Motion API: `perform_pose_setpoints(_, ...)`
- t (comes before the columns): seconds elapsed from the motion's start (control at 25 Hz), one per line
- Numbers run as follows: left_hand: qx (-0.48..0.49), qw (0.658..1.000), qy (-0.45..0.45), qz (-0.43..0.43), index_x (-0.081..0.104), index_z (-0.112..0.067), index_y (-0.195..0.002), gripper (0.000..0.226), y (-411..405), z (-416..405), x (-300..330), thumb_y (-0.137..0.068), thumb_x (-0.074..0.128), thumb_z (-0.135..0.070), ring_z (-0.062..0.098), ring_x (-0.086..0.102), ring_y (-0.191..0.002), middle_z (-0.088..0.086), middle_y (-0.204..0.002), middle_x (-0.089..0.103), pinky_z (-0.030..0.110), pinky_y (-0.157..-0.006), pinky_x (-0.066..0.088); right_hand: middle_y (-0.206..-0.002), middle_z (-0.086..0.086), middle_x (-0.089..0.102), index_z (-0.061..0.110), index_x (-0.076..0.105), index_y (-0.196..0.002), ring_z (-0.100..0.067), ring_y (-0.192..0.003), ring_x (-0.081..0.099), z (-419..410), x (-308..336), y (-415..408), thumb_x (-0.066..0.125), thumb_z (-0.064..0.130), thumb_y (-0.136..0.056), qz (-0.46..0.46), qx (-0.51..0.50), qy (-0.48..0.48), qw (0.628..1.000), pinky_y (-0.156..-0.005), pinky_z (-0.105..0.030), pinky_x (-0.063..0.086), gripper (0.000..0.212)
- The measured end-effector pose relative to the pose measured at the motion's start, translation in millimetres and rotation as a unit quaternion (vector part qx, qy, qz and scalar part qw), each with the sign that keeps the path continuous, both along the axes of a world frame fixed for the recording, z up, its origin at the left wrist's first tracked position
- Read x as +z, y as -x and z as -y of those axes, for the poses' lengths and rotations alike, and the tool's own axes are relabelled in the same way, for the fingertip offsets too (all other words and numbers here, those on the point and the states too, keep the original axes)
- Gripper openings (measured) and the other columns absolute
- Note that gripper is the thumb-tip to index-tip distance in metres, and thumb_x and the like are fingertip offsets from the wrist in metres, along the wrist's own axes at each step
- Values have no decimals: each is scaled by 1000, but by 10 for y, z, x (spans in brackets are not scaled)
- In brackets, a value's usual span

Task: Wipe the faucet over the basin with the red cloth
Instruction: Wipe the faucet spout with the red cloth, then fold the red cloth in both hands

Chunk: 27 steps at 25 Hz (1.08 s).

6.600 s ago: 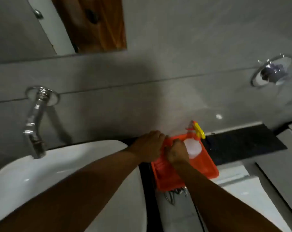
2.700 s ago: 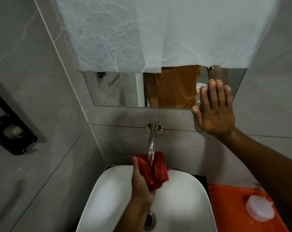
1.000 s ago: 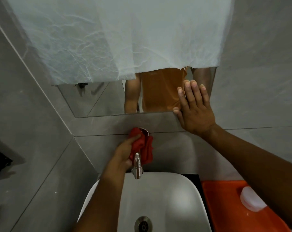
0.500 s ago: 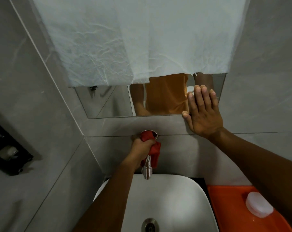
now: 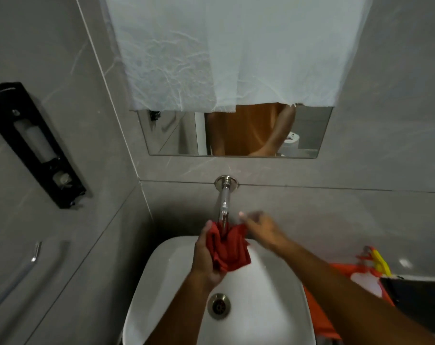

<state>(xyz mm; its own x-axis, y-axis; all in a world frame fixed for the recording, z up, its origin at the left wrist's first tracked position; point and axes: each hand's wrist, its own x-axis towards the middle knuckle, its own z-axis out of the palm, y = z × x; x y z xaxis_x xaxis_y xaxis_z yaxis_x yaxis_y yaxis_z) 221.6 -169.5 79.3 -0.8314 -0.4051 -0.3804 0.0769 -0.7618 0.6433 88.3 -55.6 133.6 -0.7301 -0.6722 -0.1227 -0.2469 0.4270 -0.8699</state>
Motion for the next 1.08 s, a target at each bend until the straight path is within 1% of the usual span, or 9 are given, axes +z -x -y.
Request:
perform_pose_setpoints(0.04, -3, 1000, 20, 19, 67, -9, -123, 59, -36, -6, 29, -77, 74, -45, 40, 71, -99, 23, -113, 73, 50, -80, 58, -106, -10, 75, 16, 70, -103, -20, -90, 73, -21, -117, -203, 61, 68, -83, 149, 15, 11, 989, -87, -41, 61, 56)
perform_pose_setpoints(0.12, -2, 997, 49, 67, 64, -10, -125, 64, -97, 3, 49, -66, 78, -27, 39, 70, -100, 20, -110, 73, 48, -76, 59, -107, -13, 78, 12, 71, -113, -22, -89, 76, -41, -319, -385, 68, 43, -91, 278, 9, 43, 959, -74, -37, 65, 39)
perform_pose_setpoints(0.24, -4, 991, 72, 116, 62, -15, -125, 61, -203, 6, -24, -65, 70, -20, 41, 64, -108, 21, -121, 70, 52, -86, 58, -96, -11, 78, 4, 67, -119, -19, -78, 76, -90, -394, -317, 66, 14, -94, 307, -16, 76, 949, -57, -29, 62, 27)
perform_pose_setpoints(0.4, -63, 986, 66, 143, 58, -14, -126, 63, -135, -189, -168, -65, 74, -16, 45, 62, -113, 23, -126, 65, 52, -88, 58, -90, -3, 79, 10, 70, -114, -15, -76, 76, -351, -418, -70, 69, 11, -90, 313, -22, 45, 948, -55, -26, 61, 24)
perform_pose_setpoints(0.6, -212, 937, 194, 197, 64, -13, -120, 61, 726, -807, -190, -66, 84, -33, 36, 68, -106, 16, -117, 72, 50, -87, 60, -104, -20, 77, 0, 69, -117, -27, -80, 76, -1291, -794, 331, 65, 7, -92, 355, -225, 118, 900, -59, -34, 66, 26)
perform_pose_setpoints(0.72, -335, 846, 353, 218, 66, -12, -120, 65, 1590, -1417, -298, -60, 87, -28, 31, 72, -101, 12, -113, 75, 46, -89, 59, -105, -20, 76, 2, 70, -116, -21, -67, 73, -1945, -1201, 541, 63, 9, -93, 391, -358, 161, 833, -53, -31, 63, 26)
perform_pose_setpoints(0.88, -462, 652, 565, 208, 65, -3, -120, 51, 2541, -1926, -781, -73, 61, -22, 35, 67, -102, 20, -116, 69, 35, -81, 57, -109, -15, 72, 8, 66, -117, -19, -73, 69, -2400, -1890, 669, 63, 11, -93, 449, -437, 161, 763, -46, -24, 58, 24)
perform_pose_setpoints(1.0, -537, 468, 657, 248, 66, 3, -112, 36, 2961, -2047, -1479, -83, 59, -19, 38, 66, -104, 25, -119, 66, 38, -82, 55, -118, -14, 64, 11, 57, -130, -23, -89, 64, -2444, -2492, 794, 55, 7, -98, 477, -423, 87, 765, -43, -24, 58, 32)
perform_pose_setpoints(1.08, -558, 419, 665, 267, 67, -2, -111, 32, 3082, -2057, -1895, -86, 61, -21, 36, 66, -105, 21, -119, 67, 41, -87, 56, -128, -17, 59, 3, 46, -141, -31, -106, 61, -2400, -2832, 948, 44, -1, -101, 458, -392, 27, 797, -62, -31, 64, 40)
